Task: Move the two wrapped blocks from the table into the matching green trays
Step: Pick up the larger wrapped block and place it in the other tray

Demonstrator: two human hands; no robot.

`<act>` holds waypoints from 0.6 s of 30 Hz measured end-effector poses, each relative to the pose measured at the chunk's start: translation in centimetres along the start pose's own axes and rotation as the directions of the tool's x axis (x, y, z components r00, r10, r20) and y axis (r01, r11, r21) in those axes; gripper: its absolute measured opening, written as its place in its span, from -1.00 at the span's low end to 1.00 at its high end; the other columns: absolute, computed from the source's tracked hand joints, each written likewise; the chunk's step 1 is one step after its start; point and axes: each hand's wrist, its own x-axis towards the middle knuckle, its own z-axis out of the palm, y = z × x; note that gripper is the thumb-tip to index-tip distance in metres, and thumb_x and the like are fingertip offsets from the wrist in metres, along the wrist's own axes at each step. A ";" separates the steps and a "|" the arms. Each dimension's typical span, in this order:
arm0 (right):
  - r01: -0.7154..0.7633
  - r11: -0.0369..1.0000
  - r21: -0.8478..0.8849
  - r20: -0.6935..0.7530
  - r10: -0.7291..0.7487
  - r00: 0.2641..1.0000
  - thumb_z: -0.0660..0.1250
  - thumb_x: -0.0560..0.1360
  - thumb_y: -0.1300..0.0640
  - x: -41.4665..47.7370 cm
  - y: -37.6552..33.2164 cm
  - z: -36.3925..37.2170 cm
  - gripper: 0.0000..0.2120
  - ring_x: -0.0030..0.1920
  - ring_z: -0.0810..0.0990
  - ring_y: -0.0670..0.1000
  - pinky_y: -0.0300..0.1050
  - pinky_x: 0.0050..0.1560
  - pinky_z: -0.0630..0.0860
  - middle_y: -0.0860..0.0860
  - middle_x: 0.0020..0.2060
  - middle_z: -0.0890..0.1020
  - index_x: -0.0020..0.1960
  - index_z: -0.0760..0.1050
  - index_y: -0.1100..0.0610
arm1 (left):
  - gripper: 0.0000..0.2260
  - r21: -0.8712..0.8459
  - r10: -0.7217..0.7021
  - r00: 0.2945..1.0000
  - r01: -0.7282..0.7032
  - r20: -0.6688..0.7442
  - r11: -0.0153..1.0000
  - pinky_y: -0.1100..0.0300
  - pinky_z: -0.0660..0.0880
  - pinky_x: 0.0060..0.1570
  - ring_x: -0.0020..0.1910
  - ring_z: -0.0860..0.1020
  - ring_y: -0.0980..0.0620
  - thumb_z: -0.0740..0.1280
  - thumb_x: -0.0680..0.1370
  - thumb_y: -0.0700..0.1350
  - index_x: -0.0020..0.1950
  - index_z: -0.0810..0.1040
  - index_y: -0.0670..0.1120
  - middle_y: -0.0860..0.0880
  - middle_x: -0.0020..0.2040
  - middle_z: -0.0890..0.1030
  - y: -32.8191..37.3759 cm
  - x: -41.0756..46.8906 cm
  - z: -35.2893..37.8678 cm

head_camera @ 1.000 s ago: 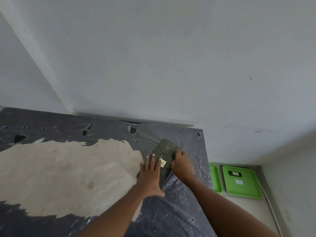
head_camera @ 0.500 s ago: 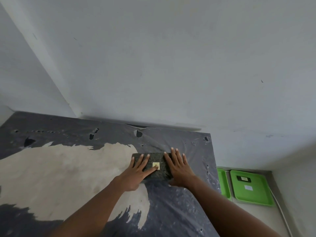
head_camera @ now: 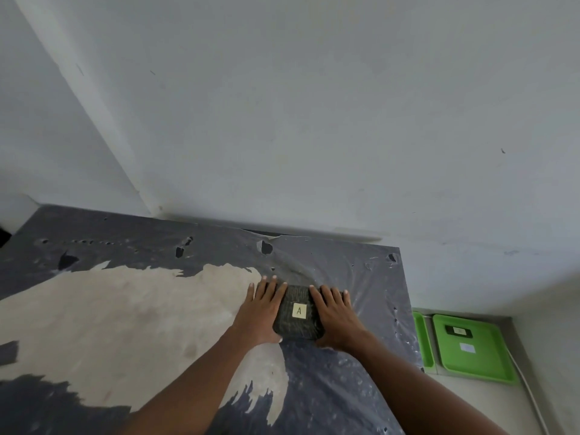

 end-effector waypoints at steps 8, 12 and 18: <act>-0.001 1.000 -0.019 -0.004 0.001 1.000 0.46 0.30 -0.28 -0.7 -0.5 0.0 0.16 0.49 0.11 0.24 0.35 0.51 0.02 0.16 0.50 0.14 0.58 -0.18 0.09 | 0.15 0.137 0.023 0.999 -0.026 0.024 0.990 -0.25 0.07 0.52 0.48 0.16 -0.30 0.54 0.27 0.24 0.58 -0.10 -0.14 -0.27 0.47 0.19 0.7 0.4 -0.7; 0.018 0.999 -0.038 -0.019 -0.018 1.000 0.46 0.31 -0.28 -1.6 -0.9 -0.3 0.15 0.50 0.10 0.24 0.35 0.52 0.02 0.17 0.51 0.13 0.58 -0.21 0.07 | 0.13 0.162 0.026 0.999 -0.029 0.021 0.986 -0.23 0.09 0.51 0.42 0.25 -0.27 0.55 0.21 0.27 0.53 -0.01 -0.15 -0.26 0.41 0.26 1.0 -0.2 -0.9; 0.010 1.000 -0.019 -0.122 -0.012 0.992 0.47 0.32 -0.29 -2.4 -0.2 -3.6 0.21 0.57 -0.25 0.24 0.24 0.53 -0.29 0.22 0.58 -0.14 0.57 -0.33 0.06 | 0.04 0.131 0.075 0.983 -0.053 -0.167 0.990 -0.09 0.27 0.42 0.27 0.35 -0.18 0.52 0.14 0.28 0.45 0.13 -0.10 -0.18 0.28 0.33 0.5 -0.5 -4.6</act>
